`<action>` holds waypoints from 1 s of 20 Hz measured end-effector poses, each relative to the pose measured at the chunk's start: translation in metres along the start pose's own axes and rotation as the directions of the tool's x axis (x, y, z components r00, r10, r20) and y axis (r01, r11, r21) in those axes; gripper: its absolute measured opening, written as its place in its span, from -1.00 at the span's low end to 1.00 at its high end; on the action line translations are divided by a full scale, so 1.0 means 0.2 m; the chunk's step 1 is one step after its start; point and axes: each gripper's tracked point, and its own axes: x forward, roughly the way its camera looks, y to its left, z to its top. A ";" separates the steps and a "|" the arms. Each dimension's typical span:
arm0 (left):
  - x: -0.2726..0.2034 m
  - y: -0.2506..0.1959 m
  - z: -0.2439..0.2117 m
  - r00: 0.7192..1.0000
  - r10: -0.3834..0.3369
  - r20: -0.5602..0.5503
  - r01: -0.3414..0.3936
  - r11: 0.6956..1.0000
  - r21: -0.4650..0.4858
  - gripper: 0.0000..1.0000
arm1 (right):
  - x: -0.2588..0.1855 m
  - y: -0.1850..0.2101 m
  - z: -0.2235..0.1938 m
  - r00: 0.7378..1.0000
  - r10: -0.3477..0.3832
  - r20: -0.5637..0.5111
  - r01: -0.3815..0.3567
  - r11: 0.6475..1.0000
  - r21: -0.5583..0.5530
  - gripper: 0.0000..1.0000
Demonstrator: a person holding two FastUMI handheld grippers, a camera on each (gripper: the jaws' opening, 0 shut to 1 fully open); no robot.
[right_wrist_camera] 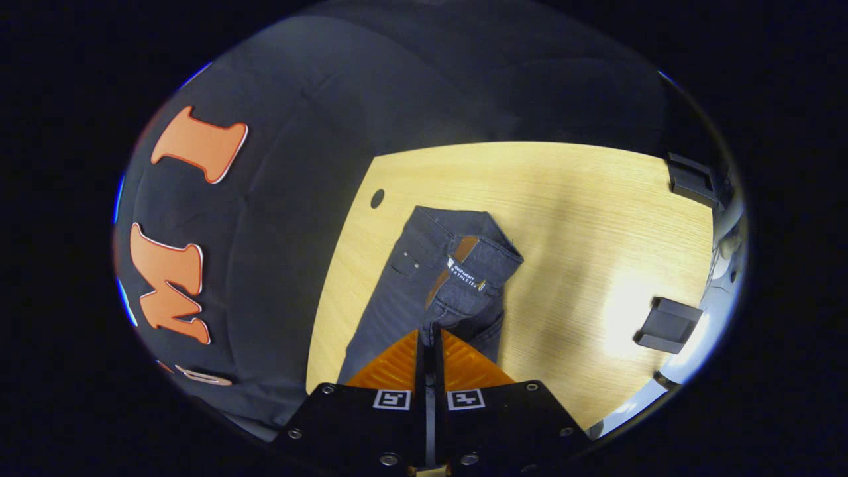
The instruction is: Grasp the waist and the cuffs of the jeans and fold them to make the two legs overlap; first hold the waist and fold one-third of the jeans toward the cuffs, then hold the cuffs and fold the remaining one-third in the same direction to finish folding.
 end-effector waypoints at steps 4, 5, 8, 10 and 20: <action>0.08 -0.08 0.11 0.999 -0.037 -0.008 0.037 0.999 0.004 -0.99 | -0.01 0.18 0.03 0.998 0.056 0.041 -0.057 0.998 0.027 -0.88; 0.10 -0.09 0.14 0.999 -0.041 -0.006 0.041 0.999 0.005 -0.99 | -0.01 0.21 0.03 0.997 0.062 0.048 -0.063 0.997 0.032 -0.88; 0.15 -0.15 0.19 0.998 -0.063 -0.018 0.063 0.998 0.006 -0.99 | -0.03 0.27 0.05 0.994 0.087 0.068 -0.090 0.995 0.034 -0.88; 0.18 -0.16 0.24 0.998 -0.067 -0.011 0.067 0.998 0.012 -0.99 | -0.03 0.32 0.08 0.992 0.099 0.079 -0.103 0.993 0.053 -0.88; 0.46 -0.22 0.46 0.999 0.027 0.041 -0.026 1.000 -0.012 -0.98 | 0.29 0.53 0.25 0.993 0.117 0.035 -0.119 0.991 0.064 -0.88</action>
